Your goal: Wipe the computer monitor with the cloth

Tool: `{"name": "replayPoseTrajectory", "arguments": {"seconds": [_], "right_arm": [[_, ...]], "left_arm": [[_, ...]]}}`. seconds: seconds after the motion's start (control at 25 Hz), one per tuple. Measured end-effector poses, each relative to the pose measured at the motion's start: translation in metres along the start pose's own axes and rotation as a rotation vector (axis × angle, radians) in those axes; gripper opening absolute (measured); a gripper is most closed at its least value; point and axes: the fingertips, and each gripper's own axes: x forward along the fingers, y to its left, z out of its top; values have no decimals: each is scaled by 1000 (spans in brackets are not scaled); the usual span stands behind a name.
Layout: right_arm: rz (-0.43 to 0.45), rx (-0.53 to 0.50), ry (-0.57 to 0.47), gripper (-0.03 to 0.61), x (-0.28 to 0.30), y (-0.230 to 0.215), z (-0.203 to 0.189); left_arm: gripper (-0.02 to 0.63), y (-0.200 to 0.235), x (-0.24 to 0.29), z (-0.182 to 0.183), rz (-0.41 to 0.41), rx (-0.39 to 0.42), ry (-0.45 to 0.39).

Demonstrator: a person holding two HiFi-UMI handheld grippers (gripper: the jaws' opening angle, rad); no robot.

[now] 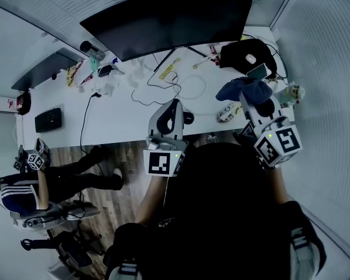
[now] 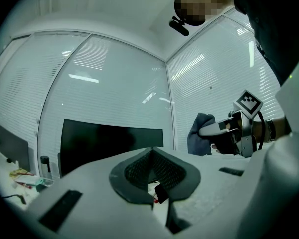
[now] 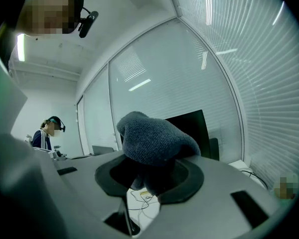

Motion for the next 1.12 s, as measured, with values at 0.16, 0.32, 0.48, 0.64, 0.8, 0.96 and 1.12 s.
{"name": "replayPoseTrajectory", "arguments": {"seconds": [0.16, 0.32, 0.48, 0.64, 0.8, 0.96, 1.12], "right_arm": [[-12, 21, -9, 117, -4, -5, 1], [-3, 24, -14, 114, -4, -4, 1], [15, 10, -16, 112, 0, 1, 1], [31, 9, -8, 110, 3, 4, -1], [48, 8, 4, 110, 7, 7, -3], [68, 2, 6, 110, 7, 12, -4], [79, -8, 9, 110, 7, 14, -4]], "left_arm": [[8, -8, 0, 1, 6, -2, 3], [8, -10, 1, 3, 26, -1, 14], [8, -10, -4, 2, 33, 5, -3], [8, -3, -9, 0, 62, 1, 5], [8, -1, -13, -1, 77, 6, 14], [8, -3, -15, 0, 89, -6, 6], [8, -4, -15, 1, 91, 1, 8]]}}
